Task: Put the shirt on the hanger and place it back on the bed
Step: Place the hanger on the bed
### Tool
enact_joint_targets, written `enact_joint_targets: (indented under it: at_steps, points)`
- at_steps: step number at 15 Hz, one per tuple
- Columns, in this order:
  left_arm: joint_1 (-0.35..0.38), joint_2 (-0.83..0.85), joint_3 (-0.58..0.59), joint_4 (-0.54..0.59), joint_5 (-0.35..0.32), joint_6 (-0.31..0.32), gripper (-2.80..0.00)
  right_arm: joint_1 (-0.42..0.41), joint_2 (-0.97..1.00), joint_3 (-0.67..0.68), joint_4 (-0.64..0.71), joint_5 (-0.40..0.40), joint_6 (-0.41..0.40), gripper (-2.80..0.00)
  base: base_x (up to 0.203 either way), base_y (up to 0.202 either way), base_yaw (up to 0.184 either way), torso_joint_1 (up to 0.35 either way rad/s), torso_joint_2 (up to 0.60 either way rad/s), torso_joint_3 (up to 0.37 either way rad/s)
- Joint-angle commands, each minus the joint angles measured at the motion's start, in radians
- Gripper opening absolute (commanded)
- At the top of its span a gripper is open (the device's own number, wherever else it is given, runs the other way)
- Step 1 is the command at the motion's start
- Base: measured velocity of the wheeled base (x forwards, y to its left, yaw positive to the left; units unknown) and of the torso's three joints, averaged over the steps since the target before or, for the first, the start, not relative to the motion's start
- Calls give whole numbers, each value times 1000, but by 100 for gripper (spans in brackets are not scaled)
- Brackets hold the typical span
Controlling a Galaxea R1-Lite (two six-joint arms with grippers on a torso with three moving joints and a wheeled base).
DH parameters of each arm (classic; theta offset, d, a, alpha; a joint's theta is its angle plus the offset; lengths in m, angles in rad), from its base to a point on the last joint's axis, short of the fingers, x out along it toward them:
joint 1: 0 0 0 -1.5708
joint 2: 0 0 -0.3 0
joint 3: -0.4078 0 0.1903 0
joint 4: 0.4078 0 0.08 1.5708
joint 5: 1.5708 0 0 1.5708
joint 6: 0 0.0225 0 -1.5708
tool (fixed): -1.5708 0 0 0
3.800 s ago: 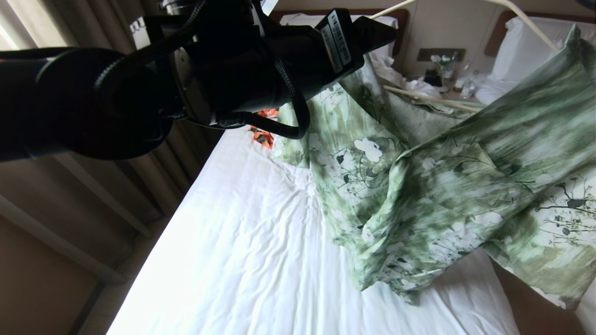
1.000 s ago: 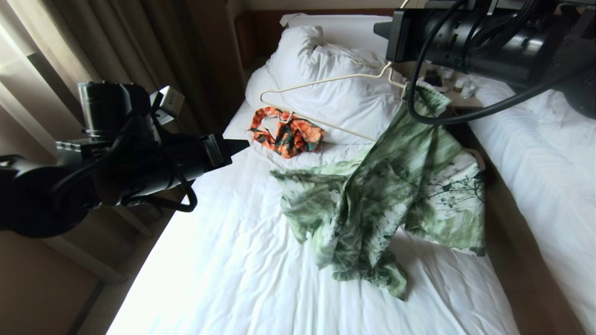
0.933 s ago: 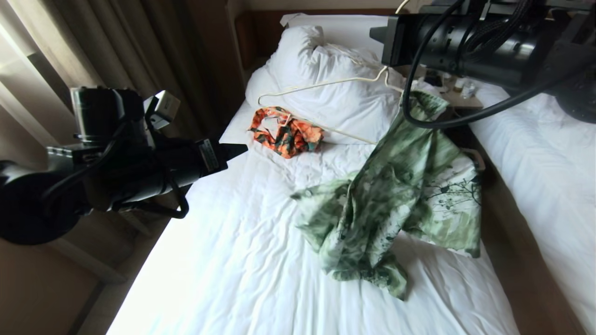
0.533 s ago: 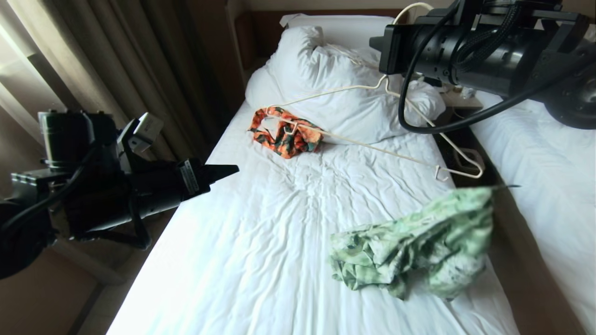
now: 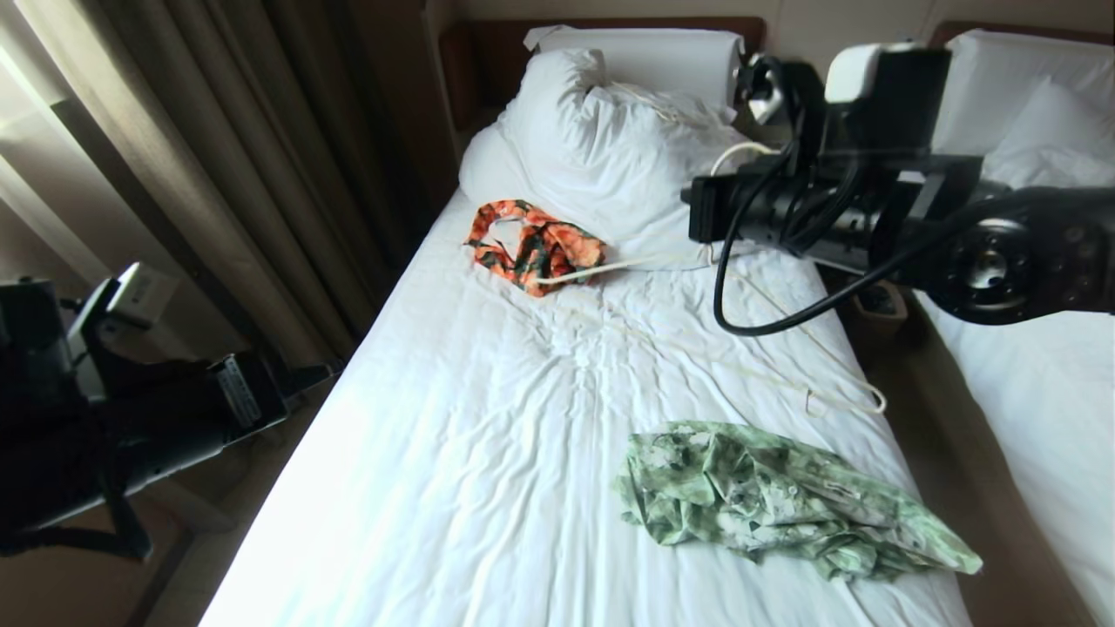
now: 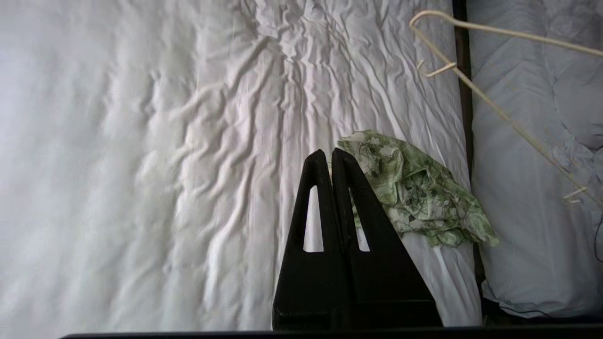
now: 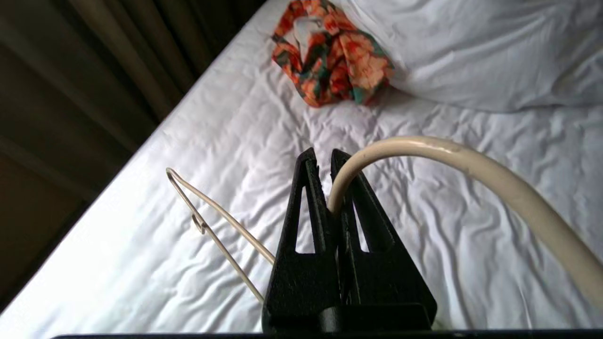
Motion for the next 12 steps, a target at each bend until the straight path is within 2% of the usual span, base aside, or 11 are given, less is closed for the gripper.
enact_joint_targets:
  at_steps: [1, 3, 7, 8, 10, 11, 12]
  points:
    - [26, -119, 62, 0, 0, -1, -280, -43, 36, 88, 79, -65, -34, -280, 0, 0, 0, 0, 0, 0]
    - [34, -147, 86, 1, 3, -1, -280, -85, 44, 176, 145, -104, -54, -280, 0, 0, 0, 0, 0, 0]
    - [35, -165, 110, -1, 3, -3, -280, -150, 51, 354, 158, -137, -60, -280, 0, 0, 0, 0, 0, 0]
    - [39, -168, 110, -1, 3, -5, -280, -158, 62, 378, 133, -136, -52, -280, 0, 0, 0, 0, 0, 0]
    - [47, -184, 112, 1, 3, -6, -280, -165, 96, 396, -2, -120, -23, -280, 0, 0, 0, 0, 0, 0]
    - [48, -197, 115, 1, 4, -6, -280, -164, 124, 400, -40, -113, -6, -32, 0, 0, 0, 0, 0, 0]
    - [48, -208, 118, 2, 6, -6, -280, -163, 138, 402, -50, -111, 3, 0, 0, 0, 0, 0, 0, 0]
